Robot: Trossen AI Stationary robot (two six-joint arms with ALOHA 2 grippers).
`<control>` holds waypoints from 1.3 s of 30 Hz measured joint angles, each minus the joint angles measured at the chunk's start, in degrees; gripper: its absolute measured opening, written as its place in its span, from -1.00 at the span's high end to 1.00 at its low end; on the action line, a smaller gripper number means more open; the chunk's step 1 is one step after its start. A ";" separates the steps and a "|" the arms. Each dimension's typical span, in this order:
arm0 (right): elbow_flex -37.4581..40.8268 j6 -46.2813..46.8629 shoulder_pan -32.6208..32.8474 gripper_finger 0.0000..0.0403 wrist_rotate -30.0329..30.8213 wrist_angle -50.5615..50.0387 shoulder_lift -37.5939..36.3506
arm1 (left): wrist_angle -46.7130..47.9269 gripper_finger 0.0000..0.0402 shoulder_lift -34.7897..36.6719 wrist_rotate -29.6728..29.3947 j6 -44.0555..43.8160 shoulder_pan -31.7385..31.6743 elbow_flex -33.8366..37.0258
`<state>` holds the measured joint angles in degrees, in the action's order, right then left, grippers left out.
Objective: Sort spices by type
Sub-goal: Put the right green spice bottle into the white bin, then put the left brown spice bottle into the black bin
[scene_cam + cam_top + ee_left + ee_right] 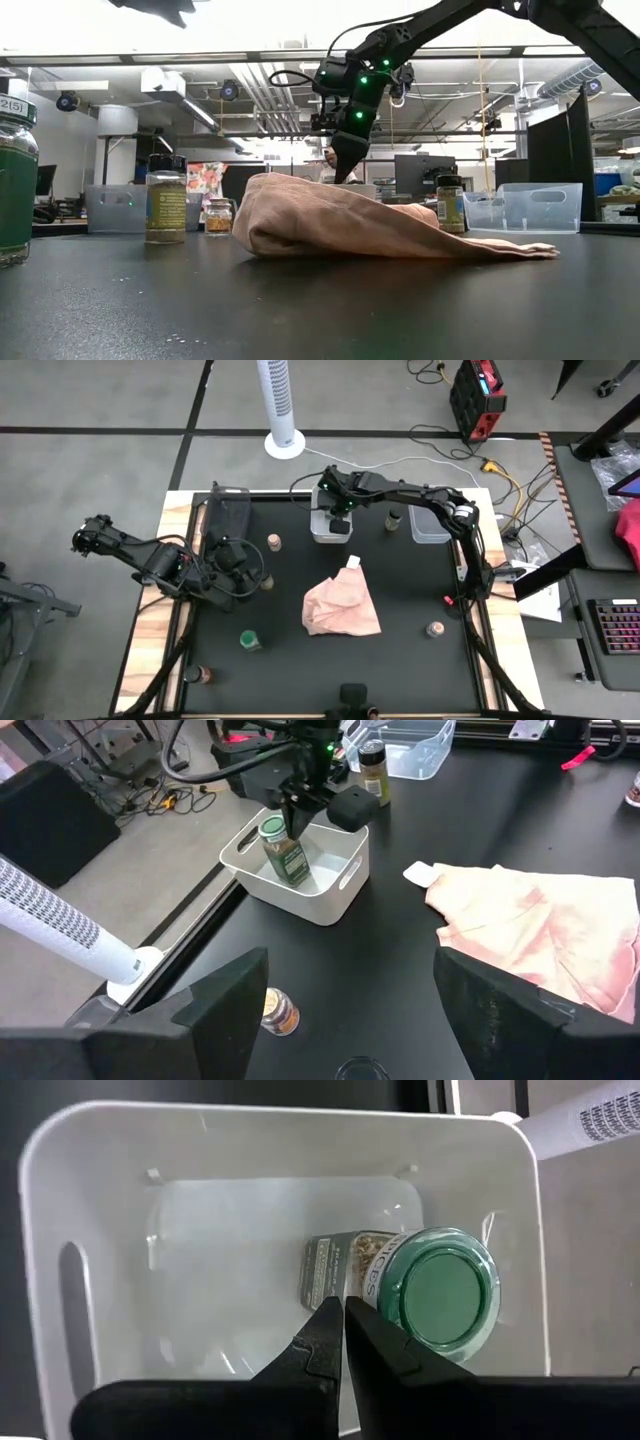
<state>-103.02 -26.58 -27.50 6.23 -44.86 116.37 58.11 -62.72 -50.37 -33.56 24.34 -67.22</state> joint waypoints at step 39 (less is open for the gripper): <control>0.31 -3.61 -2.09 0.95 1.28 -7.62 -0.40 | -0.07 -0.34 0.00 -0.02 -0.26 0.00 0.24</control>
<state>-102.72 -30.19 -29.59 7.51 -52.48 115.96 58.04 -62.72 -50.39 -33.82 24.34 -66.98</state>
